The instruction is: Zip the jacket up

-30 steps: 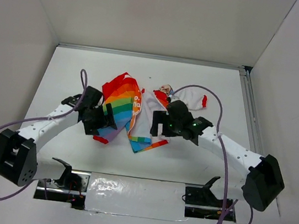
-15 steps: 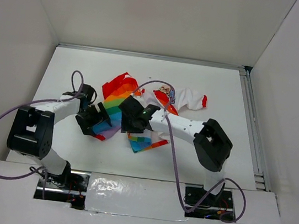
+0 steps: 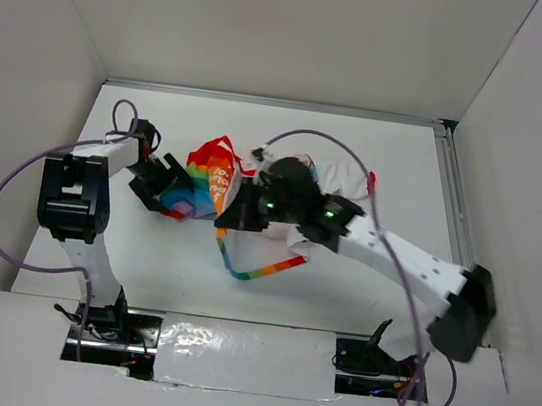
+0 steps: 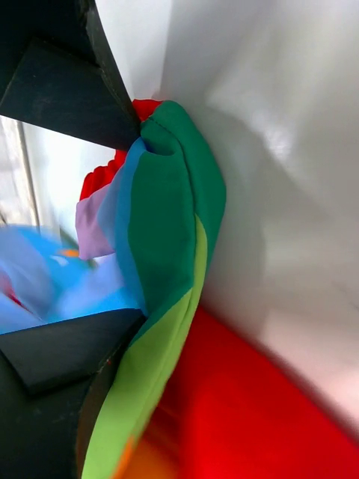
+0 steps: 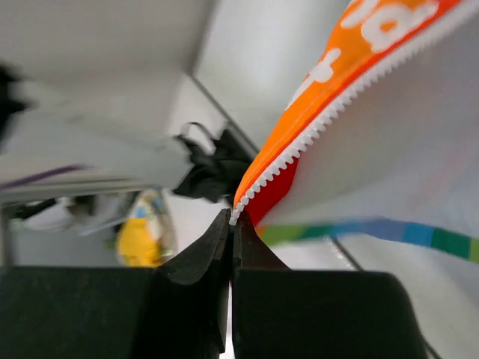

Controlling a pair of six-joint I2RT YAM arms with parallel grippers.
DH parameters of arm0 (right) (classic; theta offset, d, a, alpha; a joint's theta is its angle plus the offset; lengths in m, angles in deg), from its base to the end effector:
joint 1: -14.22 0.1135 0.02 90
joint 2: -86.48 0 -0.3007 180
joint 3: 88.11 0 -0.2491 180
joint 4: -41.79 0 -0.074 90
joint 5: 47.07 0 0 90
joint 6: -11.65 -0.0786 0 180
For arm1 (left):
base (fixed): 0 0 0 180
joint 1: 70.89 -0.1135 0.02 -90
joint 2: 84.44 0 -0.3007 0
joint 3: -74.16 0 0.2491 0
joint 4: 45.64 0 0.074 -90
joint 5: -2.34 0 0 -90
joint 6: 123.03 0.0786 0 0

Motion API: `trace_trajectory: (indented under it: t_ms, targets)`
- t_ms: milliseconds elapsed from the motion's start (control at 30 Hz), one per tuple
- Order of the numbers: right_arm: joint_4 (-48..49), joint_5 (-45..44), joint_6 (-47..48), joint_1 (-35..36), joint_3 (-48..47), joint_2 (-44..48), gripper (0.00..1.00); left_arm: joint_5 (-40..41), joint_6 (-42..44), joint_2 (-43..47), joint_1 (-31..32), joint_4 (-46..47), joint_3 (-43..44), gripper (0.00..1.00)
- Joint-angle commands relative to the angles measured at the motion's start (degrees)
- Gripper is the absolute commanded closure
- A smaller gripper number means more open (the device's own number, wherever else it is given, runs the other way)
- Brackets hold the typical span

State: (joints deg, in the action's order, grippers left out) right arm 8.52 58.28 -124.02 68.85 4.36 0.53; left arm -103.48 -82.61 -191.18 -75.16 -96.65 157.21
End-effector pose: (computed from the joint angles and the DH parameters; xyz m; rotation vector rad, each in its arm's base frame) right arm 0.2002 0.3180 0.3416 -0.3664 2.3725 1.2320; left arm 0.3748 0.0065 0.1571 -1.2890 2.6598 -0.5318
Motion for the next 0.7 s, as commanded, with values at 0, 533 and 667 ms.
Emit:
trace_trajectory:
  t_ms: [0, 533, 667]
  targets:
    - [10.27, 9.43, -7.31, -5.31, 11.26, 12.19, 1.00, 5.45, 3.35, -4.36, -2.05, 3.42, 1.54, 0.02]
    - [-6.84, -11.29, -10.85, -14.03, 32.75, 21.61, 0.34, 6.67, 6.78, 2.93, -4.60, -0.18, 5.23, 0.01]
    - [-16.32, -24.39, -7.77, -15.51, 27.56, 26.36, 0.09, 3.18, 8.89, 10.65, -4.52, -2.28, 4.18, 0.01]
